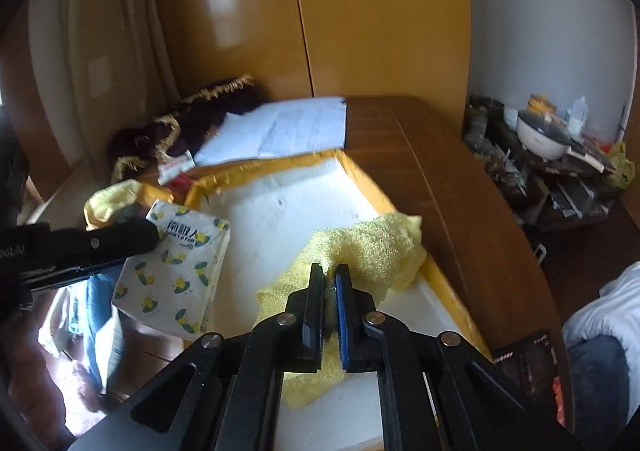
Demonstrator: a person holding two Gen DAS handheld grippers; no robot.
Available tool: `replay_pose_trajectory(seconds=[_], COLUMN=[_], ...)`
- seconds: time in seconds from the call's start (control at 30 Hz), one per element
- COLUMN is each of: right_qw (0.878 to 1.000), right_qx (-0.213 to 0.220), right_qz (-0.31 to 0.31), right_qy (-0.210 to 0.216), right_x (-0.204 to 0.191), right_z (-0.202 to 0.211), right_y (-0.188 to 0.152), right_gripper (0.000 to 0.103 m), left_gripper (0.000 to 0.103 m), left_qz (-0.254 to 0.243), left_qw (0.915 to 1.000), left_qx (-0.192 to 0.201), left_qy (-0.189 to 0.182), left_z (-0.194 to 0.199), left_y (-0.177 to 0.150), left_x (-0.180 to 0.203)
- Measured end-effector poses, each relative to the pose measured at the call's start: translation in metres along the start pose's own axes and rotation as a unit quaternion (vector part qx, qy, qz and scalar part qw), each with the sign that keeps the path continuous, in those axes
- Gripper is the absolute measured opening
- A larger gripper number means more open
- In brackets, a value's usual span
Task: Organize soft objects
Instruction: 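Carry the diaper pack with the left tool while the right tool carries the towel to the box, then lower and release the diaper pack with the left tool while the right tool releases the towel in the box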
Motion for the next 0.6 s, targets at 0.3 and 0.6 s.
replay_pose_trajectory(seconds=[0.3,0.6], right_qw=[0.999,0.998], right_qx=[-0.022,-0.049], right_qz=[-0.023,-0.015], right_qy=[0.014,0.045], right_x=[-0.018,-0.042], right_z=[0.004,0.016], right_y=[-0.05,-0.074], right_gripper=[0.006,0.006], left_gripper=[0.015,0.015], left_qz=[-0.001,-0.017], left_qw=[0.9989,0.998], left_qx=[-0.012,-0.004], left_qy=[0.045,0.061], left_z=[-0.024,-0.025], left_y=[-0.01,-0.009], left_x=[-0.013,-0.014])
Point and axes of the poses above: each gripper's, at about its wrist camera, not at the fingertips, and z roughly against the way its jaws point, x to its right, y to its top, the point moved 7 cm from there along -z, roughly the way its jaws point, and after that the axes turned 2 degrees about z, right-handed, at the moved point
